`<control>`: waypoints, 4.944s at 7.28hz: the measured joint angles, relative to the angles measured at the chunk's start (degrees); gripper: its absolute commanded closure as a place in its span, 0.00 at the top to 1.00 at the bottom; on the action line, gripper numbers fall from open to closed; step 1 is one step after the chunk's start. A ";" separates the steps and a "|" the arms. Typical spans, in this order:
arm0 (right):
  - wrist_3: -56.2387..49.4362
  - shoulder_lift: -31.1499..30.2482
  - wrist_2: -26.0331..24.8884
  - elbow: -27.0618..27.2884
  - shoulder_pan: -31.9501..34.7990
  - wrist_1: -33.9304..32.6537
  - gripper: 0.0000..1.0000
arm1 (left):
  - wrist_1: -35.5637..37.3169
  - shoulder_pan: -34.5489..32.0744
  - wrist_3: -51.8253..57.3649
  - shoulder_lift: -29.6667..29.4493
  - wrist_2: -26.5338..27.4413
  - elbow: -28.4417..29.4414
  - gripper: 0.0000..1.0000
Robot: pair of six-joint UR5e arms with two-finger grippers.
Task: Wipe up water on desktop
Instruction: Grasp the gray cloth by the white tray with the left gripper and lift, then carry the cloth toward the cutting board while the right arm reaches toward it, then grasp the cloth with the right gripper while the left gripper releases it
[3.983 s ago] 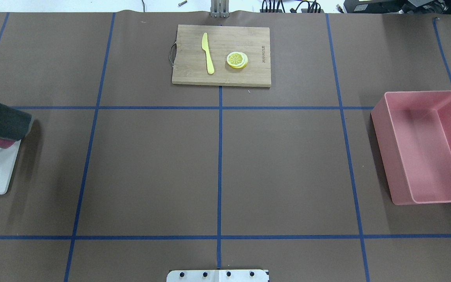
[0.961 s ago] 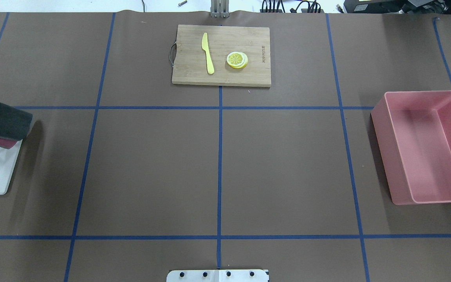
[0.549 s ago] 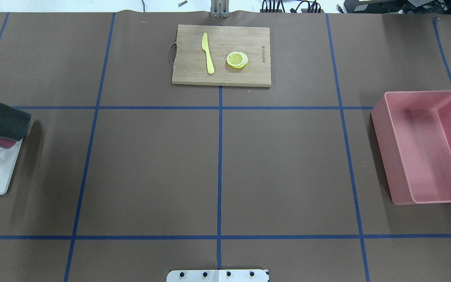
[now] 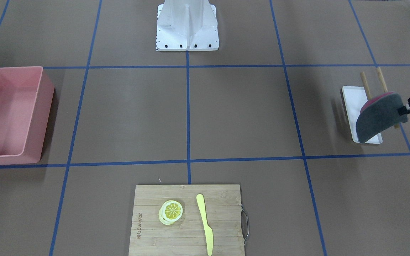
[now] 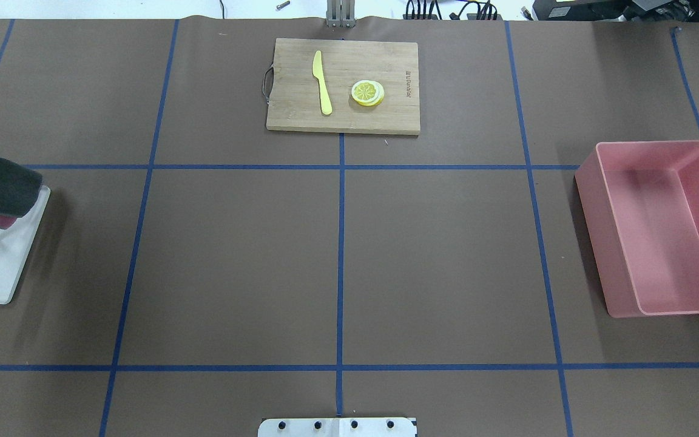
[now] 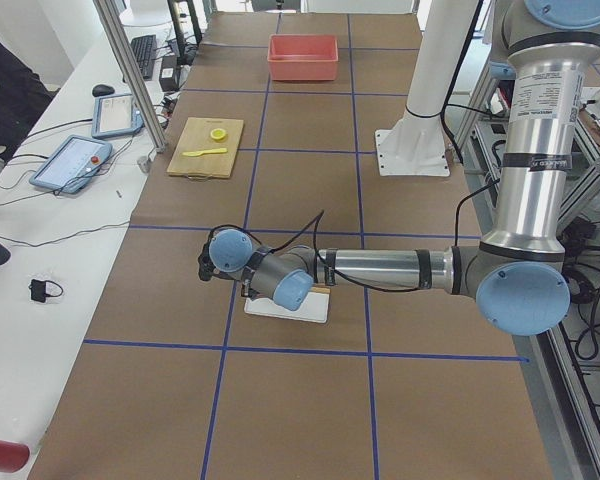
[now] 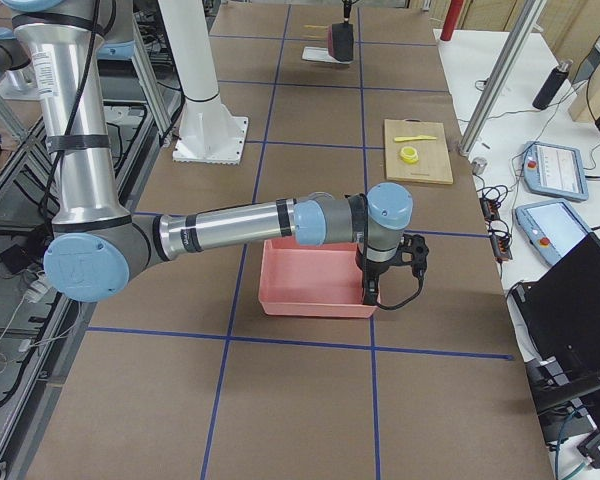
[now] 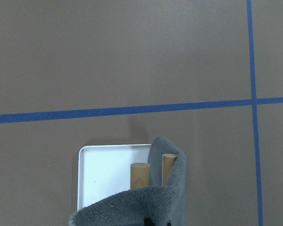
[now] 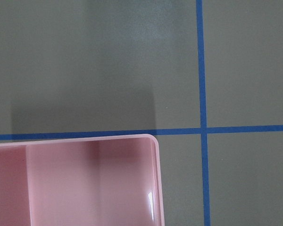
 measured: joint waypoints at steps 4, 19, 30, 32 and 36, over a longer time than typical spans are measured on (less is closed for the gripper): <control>-0.02 0.06 0.08 0.34 -0.01 0.09 1.00 | 8.02 -5.15 -1.31 -2.21 -7.07 -3.26 0.00; 16.29 14.23 -12.20 9.99 -29.70 22.03 0.99 | 11.40 20.49 -70.19 -33.33 13.56 -12.04 0.00; 22.63 21.36 -42.62 17.45 -55.24 27.61 0.98 | -0.25 35.99 -114.44 -46.78 39.01 -2.00 0.00; 22.59 21.21 -43.60 16.78 -55.27 27.68 0.98 | 0.18 36.50 -115.05 -46.34 37.13 -3.46 0.00; 22.72 21.15 -45.55 15.64 -55.22 27.90 0.74 | 1.38 36.51 -114.77 -44.43 31.87 -8.13 0.00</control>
